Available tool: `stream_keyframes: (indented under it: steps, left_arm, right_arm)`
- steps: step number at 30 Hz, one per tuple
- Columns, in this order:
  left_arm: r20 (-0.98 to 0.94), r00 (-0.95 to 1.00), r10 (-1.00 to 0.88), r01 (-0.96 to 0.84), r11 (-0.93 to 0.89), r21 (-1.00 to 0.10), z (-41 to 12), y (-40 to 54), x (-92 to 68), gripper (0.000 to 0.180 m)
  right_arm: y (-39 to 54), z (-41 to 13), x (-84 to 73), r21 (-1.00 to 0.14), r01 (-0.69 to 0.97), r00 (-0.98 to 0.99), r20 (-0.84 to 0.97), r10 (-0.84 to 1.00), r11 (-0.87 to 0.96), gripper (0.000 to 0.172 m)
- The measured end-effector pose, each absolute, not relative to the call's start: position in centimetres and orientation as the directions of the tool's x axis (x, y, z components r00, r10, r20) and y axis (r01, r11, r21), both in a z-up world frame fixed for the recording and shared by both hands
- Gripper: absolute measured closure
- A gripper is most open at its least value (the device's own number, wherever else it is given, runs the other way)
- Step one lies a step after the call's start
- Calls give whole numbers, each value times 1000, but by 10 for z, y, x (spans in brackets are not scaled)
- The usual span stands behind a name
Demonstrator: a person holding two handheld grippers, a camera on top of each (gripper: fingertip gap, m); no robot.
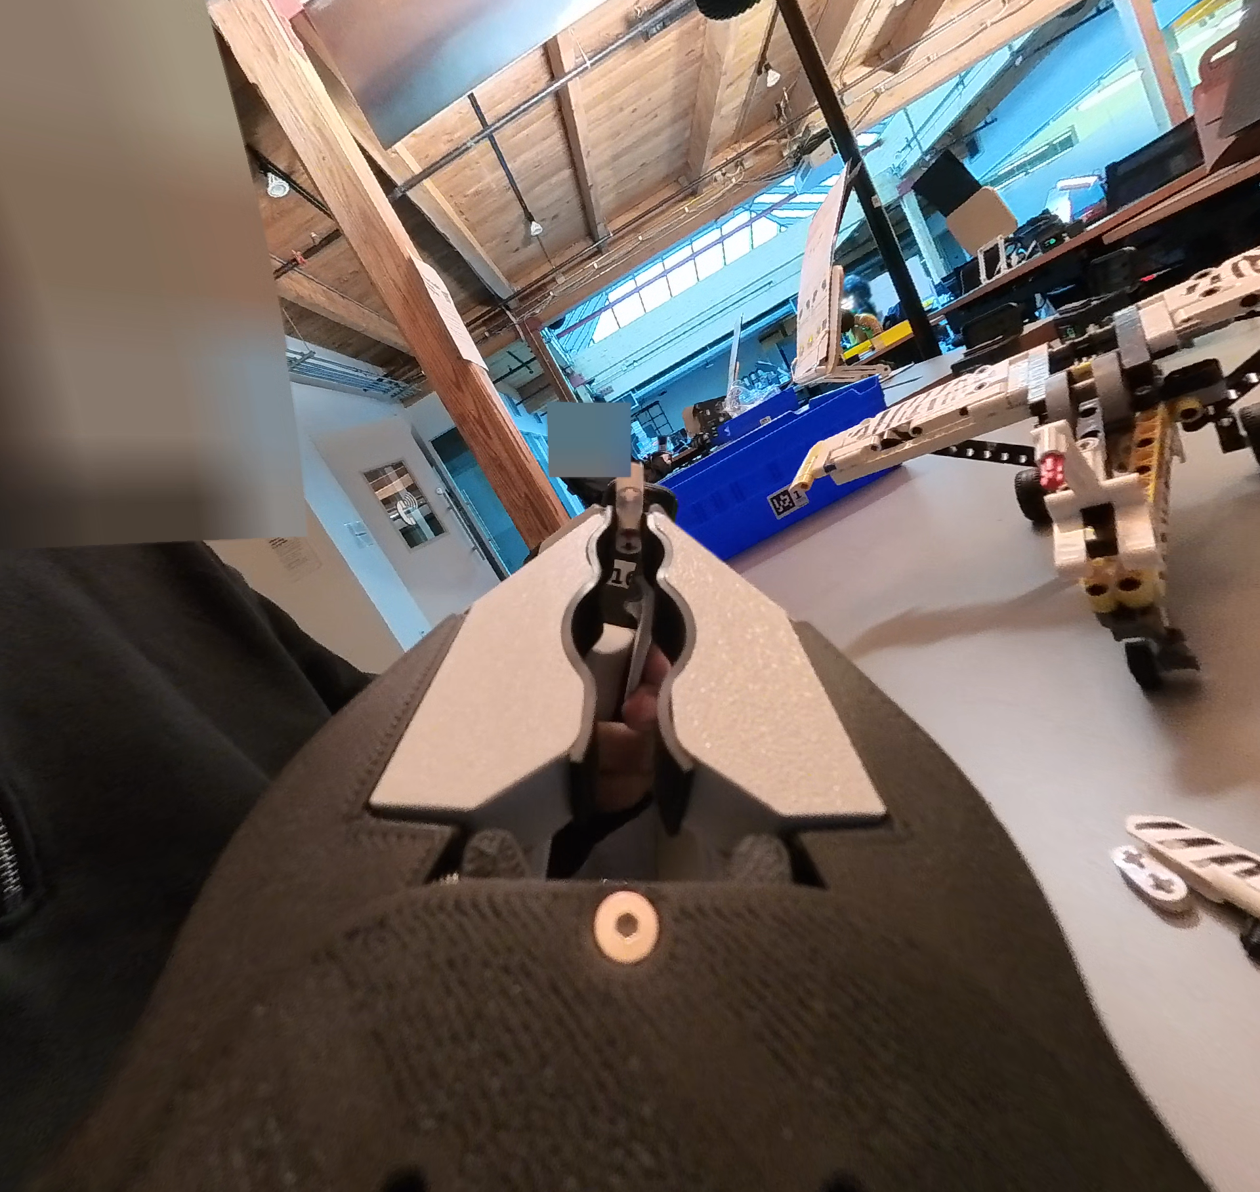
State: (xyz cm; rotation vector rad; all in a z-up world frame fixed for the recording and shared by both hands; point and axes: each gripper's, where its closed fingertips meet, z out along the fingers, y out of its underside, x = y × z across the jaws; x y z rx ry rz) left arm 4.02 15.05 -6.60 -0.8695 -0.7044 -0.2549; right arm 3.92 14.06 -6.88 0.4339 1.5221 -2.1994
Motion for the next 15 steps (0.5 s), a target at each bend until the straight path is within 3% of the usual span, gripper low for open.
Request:
stream_keyframes:
  steps: [7, 11, 15]
  left_arm:
    - [676, 736, 28, 499, 653, -570, -67, 148, 40, 176]
    - [638, 764, 97, 457, 618, -640, -66, 149, 41, 176]
    - [632, 769, 100, 449, 619, -644, -65, 148, 42, 177]
  right_arm:
    - [139, -70, 41, -826, 490, -872, -461, -166, -278, 167]
    - [139, -69, 42, -834, 478, -878, -448, -170, -276, 167]
    - [140, -67, 43, -820, 493, -869, -454, -195, -292, 167]
